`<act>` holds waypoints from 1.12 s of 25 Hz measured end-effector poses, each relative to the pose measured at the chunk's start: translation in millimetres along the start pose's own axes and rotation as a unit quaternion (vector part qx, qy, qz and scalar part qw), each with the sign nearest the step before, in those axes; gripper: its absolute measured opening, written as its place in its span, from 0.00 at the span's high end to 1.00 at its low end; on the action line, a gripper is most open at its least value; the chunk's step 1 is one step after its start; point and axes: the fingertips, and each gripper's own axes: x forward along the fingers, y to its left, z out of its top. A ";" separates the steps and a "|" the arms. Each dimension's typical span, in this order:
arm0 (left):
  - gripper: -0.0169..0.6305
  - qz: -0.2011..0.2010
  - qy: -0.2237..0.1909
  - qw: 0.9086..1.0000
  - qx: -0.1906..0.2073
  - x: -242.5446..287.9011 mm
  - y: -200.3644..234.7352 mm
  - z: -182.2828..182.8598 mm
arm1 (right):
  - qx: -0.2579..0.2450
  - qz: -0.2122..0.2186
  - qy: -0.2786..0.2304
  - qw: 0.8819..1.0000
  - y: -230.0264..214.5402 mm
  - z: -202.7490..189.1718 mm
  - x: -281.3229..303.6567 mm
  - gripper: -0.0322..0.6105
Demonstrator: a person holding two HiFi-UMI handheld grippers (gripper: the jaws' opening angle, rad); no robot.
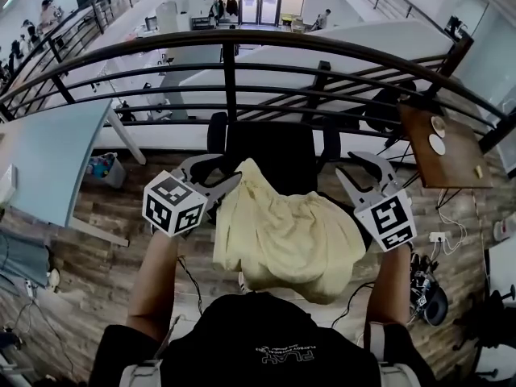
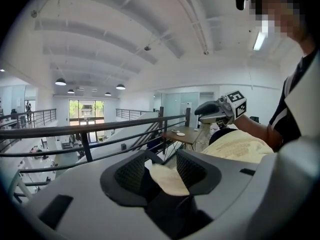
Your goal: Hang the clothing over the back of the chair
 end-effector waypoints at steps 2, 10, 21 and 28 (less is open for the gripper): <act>0.65 0.010 0.000 1.000 0.005 -4.5 2.3 -1.2 | 0.002 -0.008 -0.009 1.000 -0.8 6.7 -1.6 0.72; 0.65 0.065 -0.044 0.996 0.034 -21.7 2.7 22.3 | 0.014 -0.045 -0.050 0.998 -7.3 29.2 -13.1 0.77; 0.95 0.149 -0.146 0.976 0.069 -54.0 -10.9 79.2 | 0.034 -0.107 -0.166 0.980 -16.0 84.9 -42.9 0.88; 0.95 0.151 -0.160 0.973 0.076 -60.3 -26.8 86.5 | 0.055 -0.139 -0.201 0.968 -12.8 97.3 -56.1 0.92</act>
